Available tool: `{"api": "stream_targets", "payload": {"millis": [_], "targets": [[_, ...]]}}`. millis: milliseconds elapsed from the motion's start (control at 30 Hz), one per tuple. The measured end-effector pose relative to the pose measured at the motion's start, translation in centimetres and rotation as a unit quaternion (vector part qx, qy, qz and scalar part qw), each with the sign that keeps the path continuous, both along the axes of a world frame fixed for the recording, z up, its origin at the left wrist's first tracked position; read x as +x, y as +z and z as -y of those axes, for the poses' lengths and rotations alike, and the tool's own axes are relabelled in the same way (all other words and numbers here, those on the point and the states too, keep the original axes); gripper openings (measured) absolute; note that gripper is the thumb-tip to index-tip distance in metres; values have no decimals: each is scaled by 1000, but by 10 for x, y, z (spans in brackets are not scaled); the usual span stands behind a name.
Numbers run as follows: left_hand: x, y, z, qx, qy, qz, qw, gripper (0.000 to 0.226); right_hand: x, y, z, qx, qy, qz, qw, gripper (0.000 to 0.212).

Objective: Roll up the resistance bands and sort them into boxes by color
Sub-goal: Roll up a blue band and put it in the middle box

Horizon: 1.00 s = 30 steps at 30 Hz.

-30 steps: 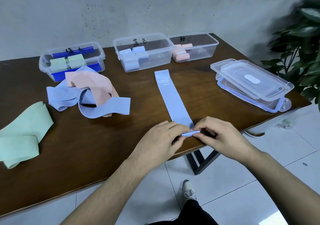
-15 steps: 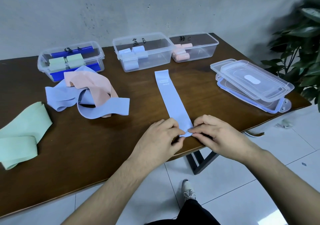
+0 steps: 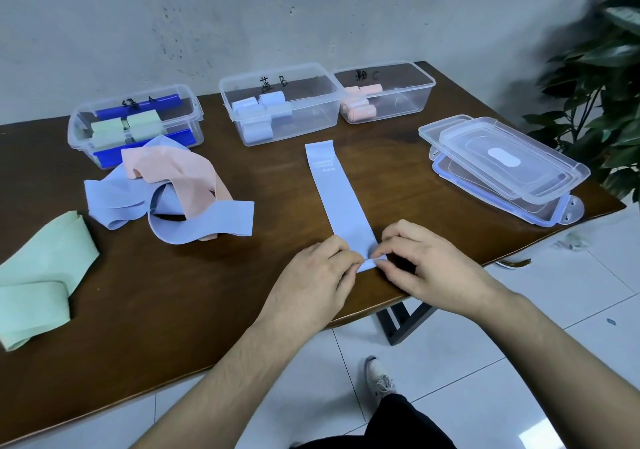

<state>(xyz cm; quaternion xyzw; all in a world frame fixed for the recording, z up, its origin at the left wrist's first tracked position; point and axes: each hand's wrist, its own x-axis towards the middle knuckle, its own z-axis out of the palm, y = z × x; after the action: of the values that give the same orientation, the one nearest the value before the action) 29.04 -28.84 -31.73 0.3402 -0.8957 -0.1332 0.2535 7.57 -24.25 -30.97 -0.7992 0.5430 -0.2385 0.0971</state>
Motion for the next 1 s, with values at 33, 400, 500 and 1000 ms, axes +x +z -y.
{"api": "stream_targets", "payload": {"millis": [33, 400, 500, 1000], "targets": [[0, 0, 0, -2, 3, 6, 1000, 12, -1, -1, 0, -6, 6, -11, 1000, 20], [-1, -1, 1, -8, 10, 7, 1000, 19, -9, -6, 10, -48, 48, -16, 998, 26], [-3, 1, 3, 13, 24, 0, 1000, 19, -9, -8, 14, -27, 54, 23, 998, 23], [-8, -4, 3, 2, 73, 40, 997, 26, -7, 0, 30, 29, 49, -5, 998, 25]]}}
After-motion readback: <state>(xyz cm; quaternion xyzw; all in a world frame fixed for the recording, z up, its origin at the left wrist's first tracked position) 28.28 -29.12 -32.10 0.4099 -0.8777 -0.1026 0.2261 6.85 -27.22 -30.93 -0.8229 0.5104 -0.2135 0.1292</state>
